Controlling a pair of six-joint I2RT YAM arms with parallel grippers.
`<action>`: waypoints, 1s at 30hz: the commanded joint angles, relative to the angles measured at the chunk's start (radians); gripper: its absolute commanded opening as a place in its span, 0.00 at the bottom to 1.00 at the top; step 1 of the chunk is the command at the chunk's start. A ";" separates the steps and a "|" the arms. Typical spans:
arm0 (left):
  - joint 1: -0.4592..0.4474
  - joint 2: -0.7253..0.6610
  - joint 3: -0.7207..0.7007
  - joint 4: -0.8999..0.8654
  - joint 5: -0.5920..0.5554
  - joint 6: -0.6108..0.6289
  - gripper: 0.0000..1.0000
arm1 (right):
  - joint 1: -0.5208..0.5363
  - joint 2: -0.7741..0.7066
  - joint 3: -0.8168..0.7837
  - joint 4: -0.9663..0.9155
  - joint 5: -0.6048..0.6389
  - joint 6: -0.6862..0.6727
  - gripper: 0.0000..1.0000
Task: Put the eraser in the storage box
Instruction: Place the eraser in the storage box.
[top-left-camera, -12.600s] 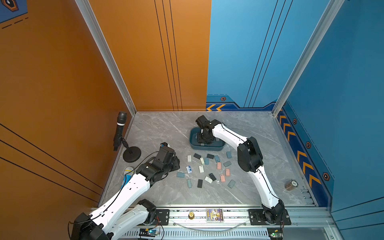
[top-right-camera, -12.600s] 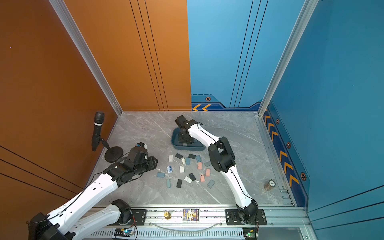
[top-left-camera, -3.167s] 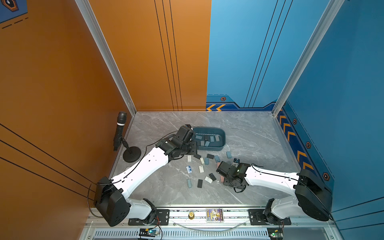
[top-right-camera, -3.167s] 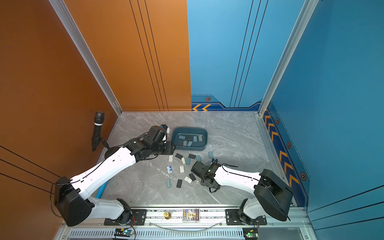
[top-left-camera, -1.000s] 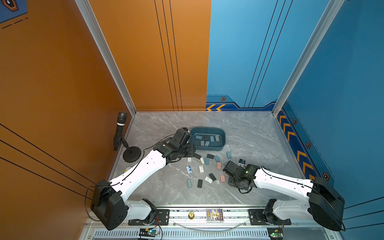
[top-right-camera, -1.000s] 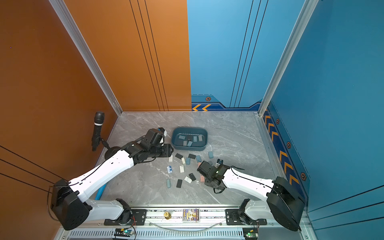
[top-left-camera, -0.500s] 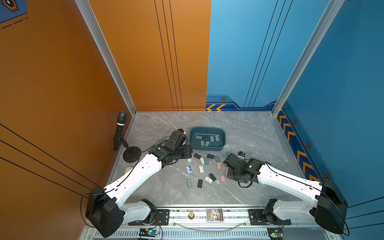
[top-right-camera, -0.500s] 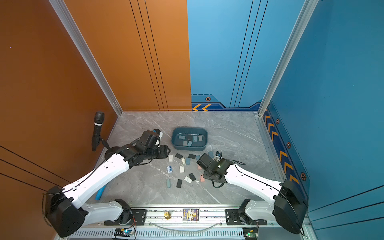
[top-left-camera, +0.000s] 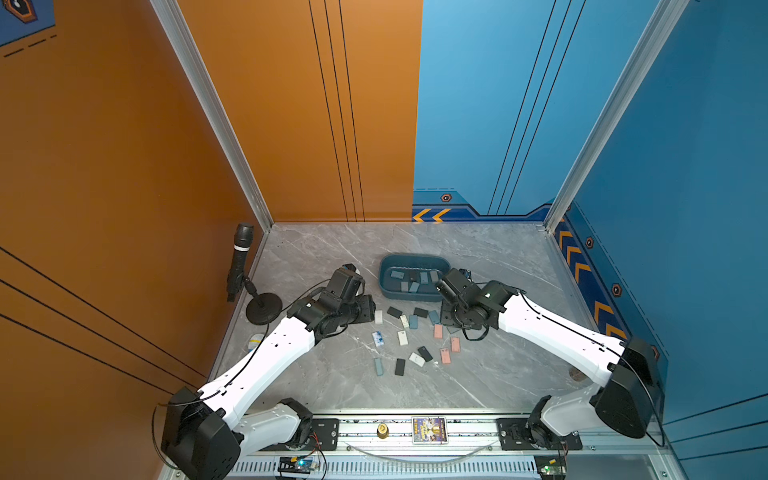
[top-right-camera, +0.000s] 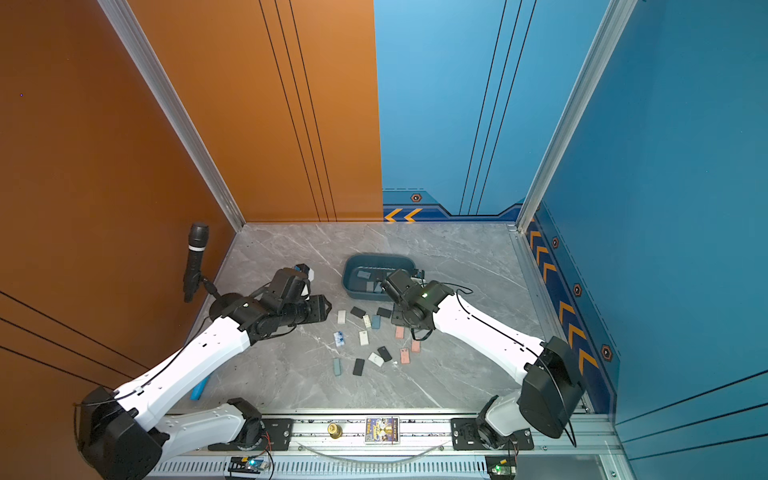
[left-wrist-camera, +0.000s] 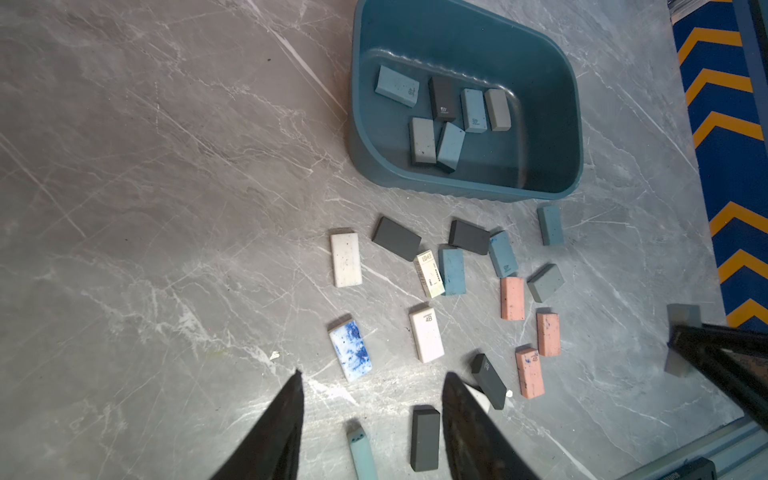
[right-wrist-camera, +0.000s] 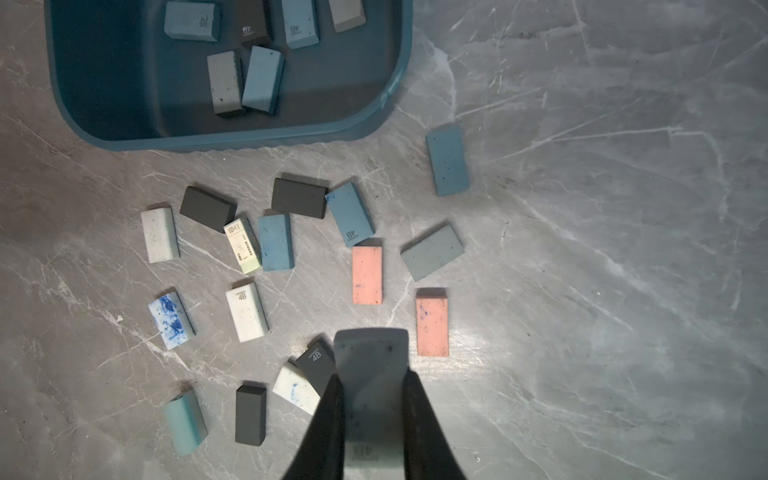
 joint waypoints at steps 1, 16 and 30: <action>0.012 -0.029 -0.021 -0.004 -0.005 -0.013 0.54 | -0.018 0.065 0.095 -0.042 -0.020 -0.092 0.17; 0.019 -0.085 -0.114 -0.005 0.001 -0.060 0.54 | -0.155 0.462 0.511 -0.088 -0.065 -0.282 0.15; 0.019 -0.094 -0.142 -0.004 -0.020 -0.091 0.54 | -0.226 0.774 0.795 -0.141 -0.084 -0.347 0.14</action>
